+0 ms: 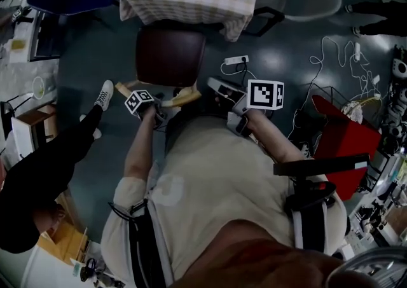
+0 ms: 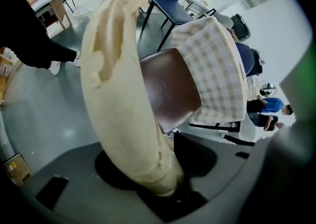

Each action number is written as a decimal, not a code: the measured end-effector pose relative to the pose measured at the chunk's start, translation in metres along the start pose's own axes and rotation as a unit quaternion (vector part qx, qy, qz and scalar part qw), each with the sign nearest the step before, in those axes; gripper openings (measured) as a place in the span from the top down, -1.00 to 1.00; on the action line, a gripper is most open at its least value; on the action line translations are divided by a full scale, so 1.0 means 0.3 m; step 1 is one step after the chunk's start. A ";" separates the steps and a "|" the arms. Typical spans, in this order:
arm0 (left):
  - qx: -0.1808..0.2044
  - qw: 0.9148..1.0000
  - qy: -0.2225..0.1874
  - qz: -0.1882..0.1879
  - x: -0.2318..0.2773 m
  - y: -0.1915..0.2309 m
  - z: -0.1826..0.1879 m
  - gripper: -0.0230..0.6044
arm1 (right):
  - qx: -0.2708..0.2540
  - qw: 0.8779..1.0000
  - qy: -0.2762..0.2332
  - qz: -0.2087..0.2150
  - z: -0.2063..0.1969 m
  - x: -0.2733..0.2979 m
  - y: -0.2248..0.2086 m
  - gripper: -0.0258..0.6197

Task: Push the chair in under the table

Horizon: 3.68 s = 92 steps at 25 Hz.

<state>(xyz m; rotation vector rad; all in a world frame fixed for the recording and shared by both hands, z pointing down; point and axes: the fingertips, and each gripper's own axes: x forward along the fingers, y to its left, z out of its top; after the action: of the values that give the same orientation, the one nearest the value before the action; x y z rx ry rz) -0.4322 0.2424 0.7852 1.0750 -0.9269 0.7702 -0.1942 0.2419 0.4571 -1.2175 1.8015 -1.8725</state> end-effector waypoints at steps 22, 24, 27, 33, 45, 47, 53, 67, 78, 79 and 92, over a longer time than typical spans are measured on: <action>-0.038 0.999 0.015 -0.020 0.051 -0.112 -0.016 0.27 | 0.018 1.000 -0.018 -0.010 0.071 -0.060 -0.052 0.88; -0.039 0.999 0.016 -0.022 0.051 -0.126 -0.012 0.27 | 0.016 1.000 -0.019 -0.011 0.086 -0.061 -0.048 0.88; -0.031 0.999 0.015 -0.023 0.045 -0.142 0.004 0.26 | 0.015 1.000 -0.021 -0.009 0.103 -0.061 -0.046 0.88; -0.012 1.000 0.017 -0.022 0.059 -0.174 0.024 0.24 | 0.021 1.000 -0.016 -0.011 0.103 -0.071 -0.061 0.88; 0.012 0.999 0.018 -0.024 0.083 -0.247 0.053 0.22 | 0.027 0.999 -0.027 -0.016 0.123 -0.103 -0.082 0.88; 0.014 0.999 0.019 -0.027 0.088 -0.262 0.052 0.22 | 0.028 0.999 -0.026 -0.017 0.123 -0.105 -0.087 0.88; 0.016 0.999 0.020 -0.028 0.114 -0.317 0.058 0.22 | 0.033 0.999 -0.029 -0.020 0.139 -0.122 -0.110 0.88; -0.011 0.999 0.022 -0.041 0.133 -0.390 0.056 0.22 | 0.044 0.998 -0.044 -0.024 0.161 -0.145 -0.138 0.88; -0.015 0.998 0.008 -0.057 0.149 -0.461 0.092 0.24 | 0.054 0.997 -0.046 -0.038 0.177 -0.186 -0.188 0.88; -0.014 0.998 0.007 -0.057 0.150 -0.466 0.099 0.24 | 0.055 0.996 -0.045 -0.046 0.176 -0.190 -0.196 0.88; 0.007 0.998 0.007 -0.065 0.164 -0.541 0.158 0.23 | 0.059 0.996 -0.054 -0.039 0.193 -0.187 -0.187 0.88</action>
<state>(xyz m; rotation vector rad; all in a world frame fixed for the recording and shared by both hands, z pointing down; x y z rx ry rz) -0.2810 0.1524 0.7775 1.1297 -0.8329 0.6770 -0.0991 0.2517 0.4801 -1.3363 1.5867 -1.8854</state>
